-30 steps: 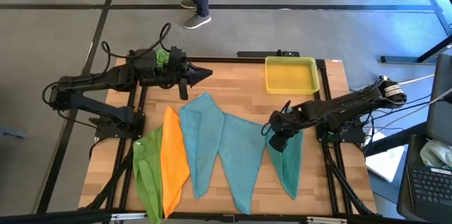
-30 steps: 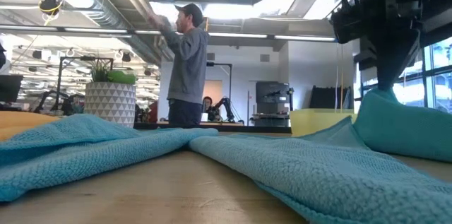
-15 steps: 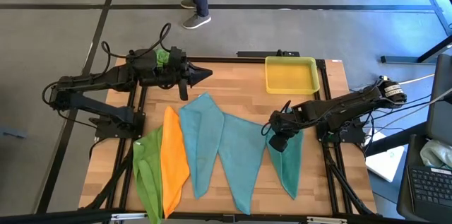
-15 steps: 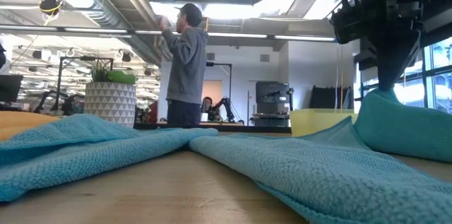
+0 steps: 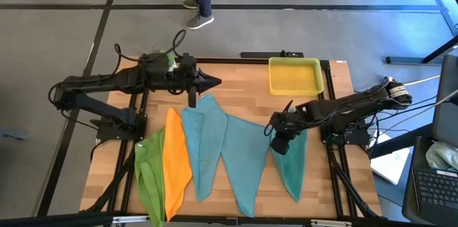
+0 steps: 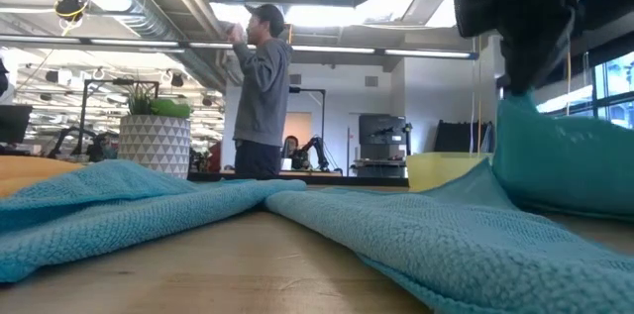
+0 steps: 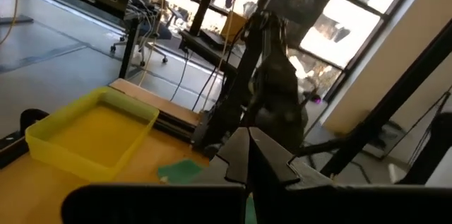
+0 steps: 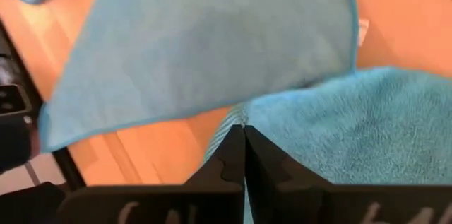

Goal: Fold microfiber towels
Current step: Fold the right blue microfiber towel

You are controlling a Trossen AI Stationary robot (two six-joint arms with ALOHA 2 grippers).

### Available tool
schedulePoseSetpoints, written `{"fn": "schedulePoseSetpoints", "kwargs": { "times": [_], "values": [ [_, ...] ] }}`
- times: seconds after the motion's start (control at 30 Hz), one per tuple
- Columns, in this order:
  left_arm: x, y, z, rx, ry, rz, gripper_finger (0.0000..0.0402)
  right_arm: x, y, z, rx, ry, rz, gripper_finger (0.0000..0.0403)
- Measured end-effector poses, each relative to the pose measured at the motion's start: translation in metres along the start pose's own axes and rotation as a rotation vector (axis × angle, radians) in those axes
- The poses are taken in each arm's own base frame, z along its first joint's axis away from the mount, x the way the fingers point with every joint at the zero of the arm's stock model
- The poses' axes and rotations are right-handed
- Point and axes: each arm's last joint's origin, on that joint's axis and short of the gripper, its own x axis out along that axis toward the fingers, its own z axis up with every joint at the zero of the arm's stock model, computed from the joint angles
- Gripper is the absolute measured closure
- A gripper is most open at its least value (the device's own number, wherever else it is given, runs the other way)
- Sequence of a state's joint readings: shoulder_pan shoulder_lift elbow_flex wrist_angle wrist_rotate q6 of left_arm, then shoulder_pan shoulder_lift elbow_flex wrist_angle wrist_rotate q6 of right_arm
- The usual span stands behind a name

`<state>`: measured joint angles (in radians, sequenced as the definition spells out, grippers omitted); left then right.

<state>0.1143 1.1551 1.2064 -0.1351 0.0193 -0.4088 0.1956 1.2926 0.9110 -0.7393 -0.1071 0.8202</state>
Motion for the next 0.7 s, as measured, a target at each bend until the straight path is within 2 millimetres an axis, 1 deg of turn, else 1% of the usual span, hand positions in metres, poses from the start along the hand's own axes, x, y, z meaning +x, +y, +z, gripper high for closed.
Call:
{"fn": "schedulePoseSetpoints", "kwargs": {
  "times": [0.17,0.27,0.43,0.57,0.63,0.7],
  "values": [
    [0.012,-0.002,-0.014,0.135,0.09,-0.01,0.0401,-0.015,0.008,0.007,-0.041,-0.014,0.001,0.0402],
    [0.016,-0.005,-0.021,0.182,0.134,-0.032,0.0401,-0.023,0.011,0.008,-0.057,-0.01,-0.005,0.0402],
    [0.02,-0.009,-0.025,0.23,0.147,-0.052,0.0401,-0.039,0.021,0.016,-0.1,-0.047,0.029,0.0402],
    [0.021,-0.011,-0.026,0.322,0.14,-0.071,0.0401,-0.052,0.03,0.024,-0.163,-0.127,0.039,0.0402],
    [0.021,-0.012,-0.027,0.366,0.146,-0.093,0.0401,-0.056,0.03,0.028,-0.176,-0.152,0.033,0.0402],
    [0.021,-0.012,-0.027,0.375,0.149,-0.099,0.0401,-0.059,0.029,0.031,-0.18,-0.162,0.029,0.0402]
  ]
}}
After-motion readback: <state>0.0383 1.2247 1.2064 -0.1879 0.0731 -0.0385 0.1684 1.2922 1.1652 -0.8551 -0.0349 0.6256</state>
